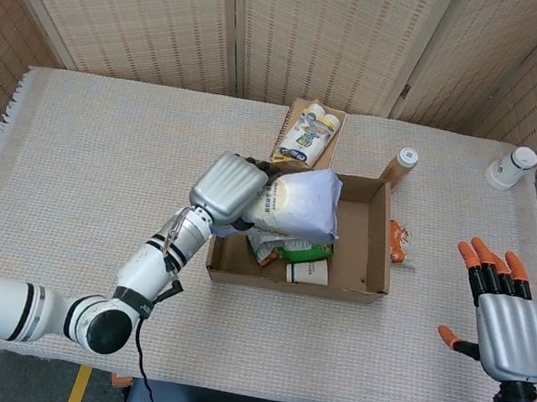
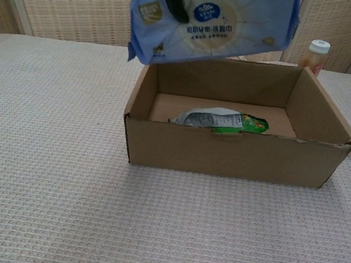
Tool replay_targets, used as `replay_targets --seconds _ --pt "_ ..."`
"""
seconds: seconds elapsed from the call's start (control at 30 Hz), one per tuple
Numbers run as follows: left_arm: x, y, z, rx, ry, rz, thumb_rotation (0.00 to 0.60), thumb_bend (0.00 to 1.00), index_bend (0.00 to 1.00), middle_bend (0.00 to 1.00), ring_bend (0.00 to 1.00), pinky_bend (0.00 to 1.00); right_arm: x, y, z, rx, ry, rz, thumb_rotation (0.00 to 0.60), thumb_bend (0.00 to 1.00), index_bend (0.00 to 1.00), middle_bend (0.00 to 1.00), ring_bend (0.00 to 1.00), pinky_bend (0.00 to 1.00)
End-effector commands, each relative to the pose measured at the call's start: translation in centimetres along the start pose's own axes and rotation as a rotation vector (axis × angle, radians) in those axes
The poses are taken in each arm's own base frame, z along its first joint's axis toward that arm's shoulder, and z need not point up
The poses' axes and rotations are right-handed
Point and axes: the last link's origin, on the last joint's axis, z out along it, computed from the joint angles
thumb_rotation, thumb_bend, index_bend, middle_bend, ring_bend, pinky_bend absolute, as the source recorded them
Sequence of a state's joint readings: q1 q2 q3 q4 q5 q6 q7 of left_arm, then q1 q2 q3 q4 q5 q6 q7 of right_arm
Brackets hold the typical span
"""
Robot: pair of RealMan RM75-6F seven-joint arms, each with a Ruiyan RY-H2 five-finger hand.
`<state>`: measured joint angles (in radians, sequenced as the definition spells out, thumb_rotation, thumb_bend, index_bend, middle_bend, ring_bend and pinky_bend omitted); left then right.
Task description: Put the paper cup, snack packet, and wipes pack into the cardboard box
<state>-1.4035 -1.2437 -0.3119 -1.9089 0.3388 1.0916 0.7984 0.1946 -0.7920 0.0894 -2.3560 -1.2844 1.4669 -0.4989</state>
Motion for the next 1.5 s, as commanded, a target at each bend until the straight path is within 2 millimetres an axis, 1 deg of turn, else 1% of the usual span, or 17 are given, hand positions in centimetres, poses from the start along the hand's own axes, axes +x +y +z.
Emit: replay_targets --seconds 0.03,0.13,0.17,0.23,0.27,0.3,0.33,0.37,0.4,0.63,0.87,1.0,1.07,1.13,1.27,1.37,1.5 --pt "-2.5 3.3 1.2 -0.031 0.007 -0.064 0.600 0.28 0.45 0.61 0.51 0.67 0.0 0.0 0.0 -0.001 0.001 0.001 0.600 0.07 0.04 0.00 0.00 0.00" --pt "-4.2 4.5 2.0 -0.039 0.008 -0.090 0.600 0.28 0.44 0.59 0.48 0.64 0.1 0.1 0.0 -0.003 0.001 0.004 0.600 0.07 0.04 0.00 0.00 0.00" --pt "-4.7 4.7 2.3 -0.038 0.006 -0.098 0.600 0.28 0.42 0.56 0.45 0.62 0.1 0.1 0.0 -0.003 0.002 0.005 0.600 0.07 0.04 0.00 0.00 0.00" --pt "-5.6 5.1 2.7 -0.037 -0.017 -0.114 0.600 0.27 0.31 0.45 0.35 0.55 0.2 0.2 0.0 -0.004 0.005 0.006 0.600 0.07 0.04 0.00 0.00 0.00" --pt "-5.9 5.2 2.8 -0.040 -0.031 -0.116 0.600 0.25 0.17 0.31 0.23 0.45 0.3 0.2 0.0 -0.005 0.006 0.008 0.600 0.07 0.04 0.00 0.00 0.00" --pt "-6.3 5.2 2.9 -0.050 -0.057 -0.092 0.600 0.23 0.07 0.18 0.12 0.34 0.3 0.3 0.0 -0.007 0.008 0.009 0.600 0.07 0.04 0.00 0.00 0.00" --pt "-6.2 5.0 3.1 -0.055 -0.061 -0.062 0.600 0.21 0.03 0.10 0.06 0.26 0.4 0.3 0.0 -0.009 0.009 0.010 0.600 0.07 0.04 0.00 0.00 0.00" --pt "-6.1 4.8 3.2 -0.061 -0.058 -0.041 0.600 0.18 0.00 0.02 0.00 0.15 0.4 0.4 0.0 -0.010 0.011 0.012 0.600 0.07 0.04 0.00 0.00 0.00" --pt "-5.9 4.5 3.4 -0.063 -0.037 -0.031 0.600 0.16 0.00 0.00 0.00 0.10 0.5 0.4 0.0 -0.012 0.012 0.013 0.600 0.07 0.04 0.00 0.00 0.00" --pt "-4.8 3.3 3.5 -0.017 -0.003 -0.157 0.600 0.15 0.00 0.00 0.00 0.07 0.4 0.4 0.0 -0.010 0.002 0.006 0.600 0.08 0.04 0.00 0.00 0.00" --pt "-3.4 2.9 2.4 -0.017 0.032 -0.151 0.600 0.15 0.00 0.00 0.00 0.08 0.2 0.3 0.0 -0.009 -0.003 0.002 0.600 0.08 0.04 0.00 0.00 0.00" --pt "-1.9 2.3 1.4 -0.014 0.109 -0.046 0.600 0.20 0.00 0.00 0.00 0.08 0.1 0.3 0.0 -0.010 -0.010 0.001 0.600 0.08 0.04 0.00 0.00 0.00" --pt "-1.0 1.3 1.0 -0.005 0.164 0.053 0.600 0.23 0.00 0.00 0.00 0.09 0.0 0.3 0.1 -0.011 -0.013 0.000 0.600 0.08 0.04 0.00 0.00 0.00" --pt "-0.1 -0.4 0.2 0.020 0.226 0.136 0.600 0.27 0.00 0.00 0.00 0.11 0.0 0.3 0.1 -0.012 -0.014 0.000 0.600 0.08 0.04 0.00 0.00 0.00" --pt "0.4 -4.5 -3.0 0.125 0.255 0.181 0.600 0.30 0.03 0.01 0.00 0.14 0.1 0.4 0.2 -0.017 -0.010 0.005 0.600 0.08 0.04 0.00 0.00 0.00" --pt "0.1 -7.7 -6.7 0.215 0.214 0.247 0.600 0.30 0.11 0.07 0.01 0.15 0.2 0.4 0.2 -0.019 -0.009 0.011 0.600 0.08 0.04 0.00 0.00 0.00" --pt "-0.8 -11.6 -11.6 0.296 0.202 0.227 0.600 0.30 0.11 0.13 0.02 0.15 -0.1 0.2 0.3 -0.009 -0.022 0.003 0.600 0.08 0.04 0.00 0.00 0.00"
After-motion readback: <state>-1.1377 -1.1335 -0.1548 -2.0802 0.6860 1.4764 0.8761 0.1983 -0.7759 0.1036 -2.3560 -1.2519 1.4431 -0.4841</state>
